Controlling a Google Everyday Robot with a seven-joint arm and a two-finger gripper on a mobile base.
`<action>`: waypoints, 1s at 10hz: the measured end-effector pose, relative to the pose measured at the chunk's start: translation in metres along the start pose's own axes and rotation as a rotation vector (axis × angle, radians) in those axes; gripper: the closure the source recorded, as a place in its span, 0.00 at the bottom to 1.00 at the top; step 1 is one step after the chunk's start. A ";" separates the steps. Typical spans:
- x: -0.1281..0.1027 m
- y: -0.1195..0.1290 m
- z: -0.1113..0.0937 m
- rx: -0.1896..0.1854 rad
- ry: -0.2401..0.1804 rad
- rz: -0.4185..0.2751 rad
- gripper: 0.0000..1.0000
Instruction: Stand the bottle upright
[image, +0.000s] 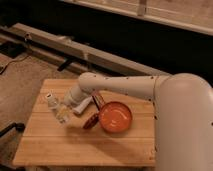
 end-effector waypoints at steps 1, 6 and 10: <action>0.000 -0.002 0.004 0.008 -0.014 -0.004 1.00; 0.010 -0.008 0.019 0.012 -0.055 0.006 1.00; 0.005 -0.007 0.044 -0.018 -0.068 0.000 1.00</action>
